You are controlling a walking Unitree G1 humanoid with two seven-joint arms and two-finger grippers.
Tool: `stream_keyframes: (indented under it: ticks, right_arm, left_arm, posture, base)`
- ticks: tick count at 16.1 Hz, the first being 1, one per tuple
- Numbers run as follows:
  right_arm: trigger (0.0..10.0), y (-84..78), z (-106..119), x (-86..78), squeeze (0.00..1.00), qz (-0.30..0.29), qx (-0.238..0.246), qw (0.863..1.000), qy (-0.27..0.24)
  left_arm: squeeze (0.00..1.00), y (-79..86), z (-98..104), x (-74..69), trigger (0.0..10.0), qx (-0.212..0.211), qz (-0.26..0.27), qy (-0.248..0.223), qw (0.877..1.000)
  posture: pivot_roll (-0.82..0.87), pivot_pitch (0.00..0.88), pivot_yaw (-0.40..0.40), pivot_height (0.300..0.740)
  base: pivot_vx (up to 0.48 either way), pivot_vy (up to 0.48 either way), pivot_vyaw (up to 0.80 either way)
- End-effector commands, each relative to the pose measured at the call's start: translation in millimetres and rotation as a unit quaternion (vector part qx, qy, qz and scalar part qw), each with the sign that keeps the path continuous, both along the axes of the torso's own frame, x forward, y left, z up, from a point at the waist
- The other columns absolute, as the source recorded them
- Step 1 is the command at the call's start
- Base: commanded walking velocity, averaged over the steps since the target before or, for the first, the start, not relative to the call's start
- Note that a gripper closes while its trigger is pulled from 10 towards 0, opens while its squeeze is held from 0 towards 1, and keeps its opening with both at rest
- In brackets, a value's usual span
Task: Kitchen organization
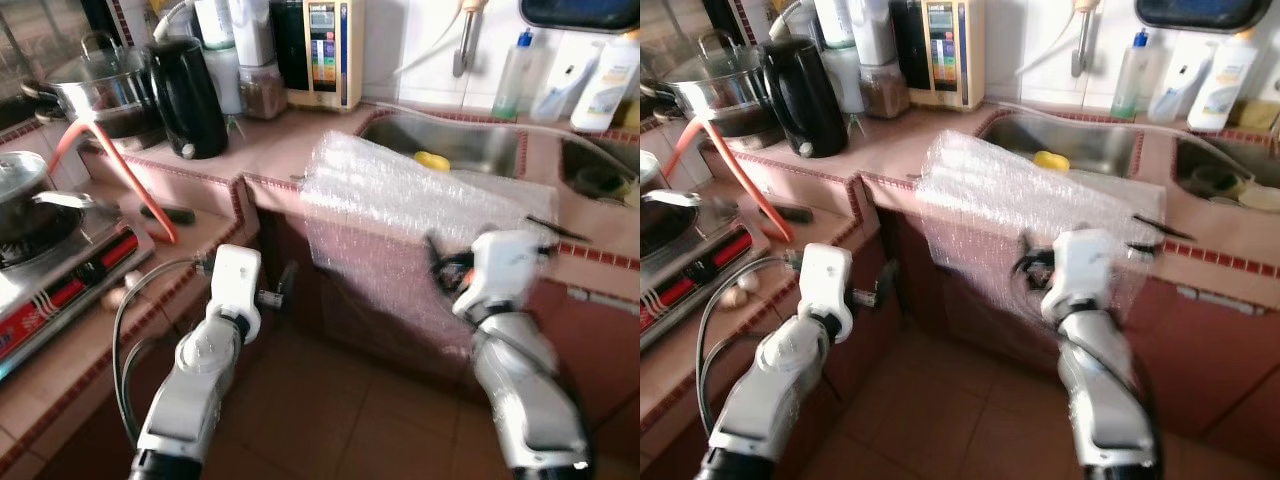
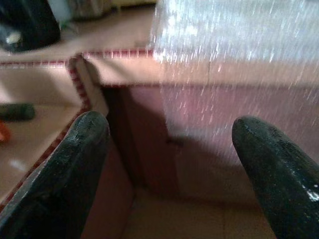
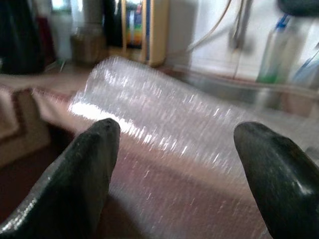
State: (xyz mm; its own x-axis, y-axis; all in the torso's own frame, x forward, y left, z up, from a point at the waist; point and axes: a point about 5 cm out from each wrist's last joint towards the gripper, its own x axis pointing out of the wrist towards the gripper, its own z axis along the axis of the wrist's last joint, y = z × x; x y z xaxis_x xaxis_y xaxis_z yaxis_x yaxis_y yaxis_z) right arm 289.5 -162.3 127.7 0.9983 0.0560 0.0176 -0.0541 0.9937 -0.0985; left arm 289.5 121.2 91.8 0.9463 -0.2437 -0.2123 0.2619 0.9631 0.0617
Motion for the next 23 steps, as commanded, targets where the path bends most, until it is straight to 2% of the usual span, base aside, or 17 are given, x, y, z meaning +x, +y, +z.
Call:
stream_keyframes:
  ticks: [1,3,4,5,6,7,8,9,10,11,13,14,17,19,21,23]
  right_arm:
    - [10.0,5.3,-38.4,-1.3,0.0,0.005,0.0,0.998,0.065]
    - [10.0,8.9,-77.8,-5.6,0.0,0.015,-0.001,0.99,0.137]
    - [10.0,6.5,-107.7,-11.9,0.0,0.014,-0.021,0.98,0.196]
    - [10.0,5.8,-117.5,-15.3,0.0,0.02,-0.031,0.976,0.217]
    - [10.0,3.1,-136.0,-24.0,0.0,0.027,-0.058,0.965,0.255]
    - [10.0,-0.2,-155.8,-37.7,0.0,0.041,-0.092,0.948,0.303]
    - [10.0,-2.3,-165.2,-44.9,0.0,0.046,-0.104,0.938,0.327]
    - [10.0,-4.8,-177.1,-56.3,0.0,0.057,-0.124,0.924,0.358]
    - [10.0,-7.8,-188.9,-71.6,0.0,0.079,-0.157,0.904,0.39]
    - [10.0,-19.0,-201.2,-91.5,0.0,0.073,-0.173,0.885,0.425]
    - [10.0,-29.2,-208.3,-106.8,0.0,0.06,-0.181,0.875,0.446]
    - [10.0,-37.9,-213.7,-120.0,0.0,0.047,-0.174,0.866,0.466]
    - [10.0,-47.2,-218.1,-133.4,0.0,0.055,-0.202,0.853,0.478]
    - [10.0,-45.9,-218.9,-134.4,0.0,0.067,-0.216,0.85,0.476]
    - [10.0,-35.2,-216.8,-125.7,0.0,0.075,-0.213,0.859,0.459]
    - [10.0,-26.0,-215.3,-119.5,0.0,0.083,-0.209,0.865,0.448]
  left_arm:
    - [0.0,3.8,-25.4,-3.3,10.0,0.013,0.0,0.042,0.999]
    - [0.0,11.8,-52.8,-7.8,10.0,0.029,0.009,0.087,0.996]
    - [0.0,15.5,-76.0,-15.2,10.0,0.037,0.004,0.137,0.99]
    - [0.0,16.5,-82.4,-17.8,10.0,0.037,0.003,0.149,0.988]
    - [0.0,19.6,-97.0,-24.5,10.0,0.045,-0.003,0.175,0.984]
    - [0.0,26.8,-118.3,-37.8,10.0,0.085,-0.012,0.214,0.973]
    - [0.0,31.9,-128.5,-45.6,10.0,0.101,-0.013,0.235,0.967]
    - [0.0,38.7,-143.5,-60.5,10.0,0.115,-0.023,0.272,0.955]
    - [0.0,47.8,-156.0,-77.5,10.0,0.126,-0.021,0.307,0.943]
    - [0.0,64.4,-171.1,-102.2,10.0,0.147,0.001,0.358,0.922]
    - [0.0,79.7,-180.6,-123.8,10.0,0.169,0.017,0.399,0.901]
    - [0.0,87.8,-183.1,-132.0,10.0,0.192,0.015,0.408,0.893]
    - [0.0,88.8,-181.8,-128.9,10.0,0.181,0.018,0.402,0.897]
    - [0.0,87.7,-180.8,-125.0,10.0,0.19,0.01,0.398,0.898]
    - [0.0,75.9,-177.5,-113.1,10.0,0.177,-0.004,0.383,0.906]
    - [0.0,68.7,-175.4,-106.3,10.0,0.174,-0.013,0.376,0.91]
  posture:
    - [-0.14,0.0,0.083,0.74]
    - [-0.14,0.0,0.079,0.74]
    - [-0.14,0.0,0.078,0.74]
    - [-0.14,0.0,0.076,0.74]
    - [-0.13,0.0,0.075,0.74]
    - [-0.13,0.0,0.071,0.74]
    - [-0.13,0.0,0.071,0.74]
    - [-0.13,0.0,0.065,0.74]
    - [-0.13,0.0,0.062,0.74]
    - [-0.12,0.0,0.057,0.74]
    - [-0.12,0.0,0.057,0.74]
    - [-0.13,0.0,0.058,0.74]
    - [-0.13,0.0,0.066,0.74]
    - [-0.14,0.0,0.073,0.74]
    - [-0.15,0.0,0.075,0.74]
    - [-0.15,0.0,0.08,0.74]
  base:
    - [0.0,0.0,0.0]
    - [0.0,0.0,0.0]
    - [0.0,0.0,0.0]
    - [0.0,0.0,0.0]
    - [0.0,0.0,0.0]
    - [0.0,0.0,0.0]
    - [0.0,0.0,0.0]
    - [0.0,0.0,0.0]
    - [0.0,0.0,0.0]
    - [0.0,0.0,0.0]
    - [0.0,0.0,0.0]
    - [0.0,0.0,-0.77]
    - [0.0,0.0,-0.76]
    - [0.0,0.0,-0.76]
    - [0.0,0.0,-0.76]
    - [0.0,0.0,-0.76]
